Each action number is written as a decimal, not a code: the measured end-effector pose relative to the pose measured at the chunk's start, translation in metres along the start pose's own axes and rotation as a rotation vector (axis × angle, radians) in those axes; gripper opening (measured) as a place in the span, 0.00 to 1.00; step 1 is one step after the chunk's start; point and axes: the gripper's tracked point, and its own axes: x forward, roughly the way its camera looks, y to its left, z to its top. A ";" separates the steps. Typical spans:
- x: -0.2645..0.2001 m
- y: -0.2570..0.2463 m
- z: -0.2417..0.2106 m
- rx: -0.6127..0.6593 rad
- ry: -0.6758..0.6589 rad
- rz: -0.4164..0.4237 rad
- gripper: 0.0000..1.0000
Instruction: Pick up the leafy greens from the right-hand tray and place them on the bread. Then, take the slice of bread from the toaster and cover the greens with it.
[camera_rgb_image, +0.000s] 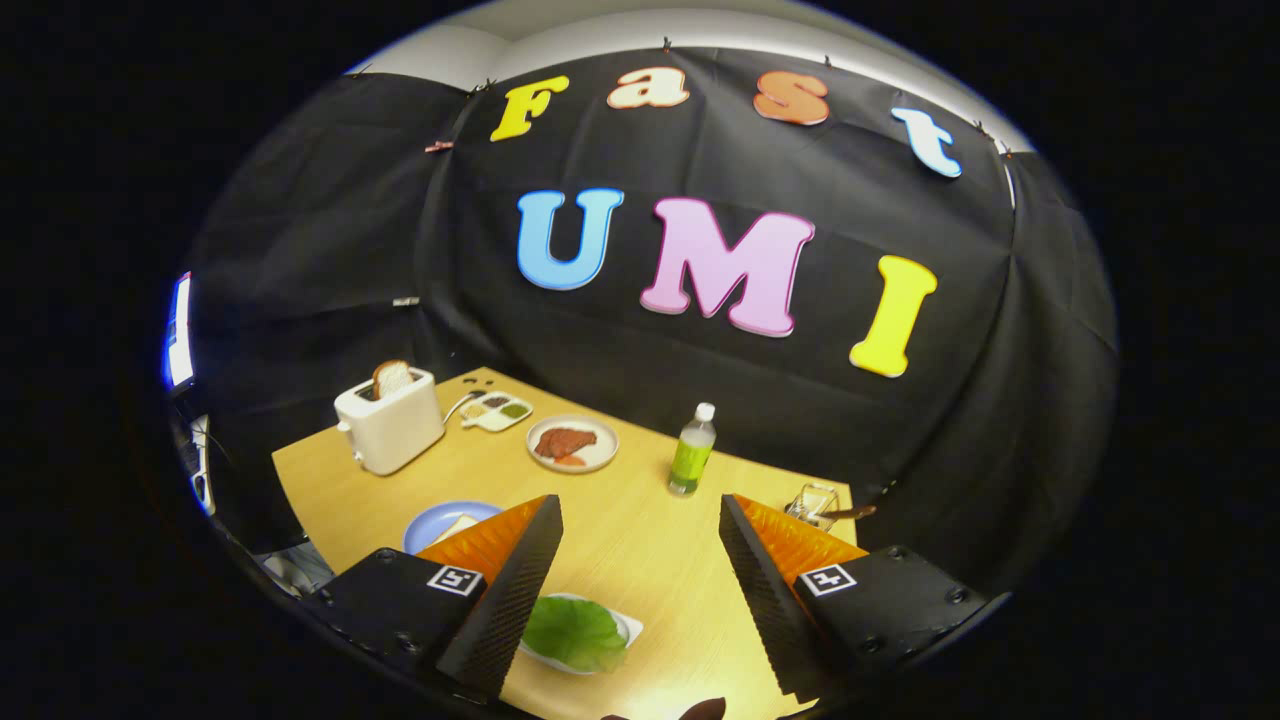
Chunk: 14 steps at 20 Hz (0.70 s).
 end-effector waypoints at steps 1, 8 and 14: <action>0.006 0.005 -0.019 0.000 0.053 0.026 0.99; 0.042 0.038 -0.154 -0.172 0.371 0.184 0.97; 0.076 0.051 -0.232 -0.220 0.570 0.303 0.94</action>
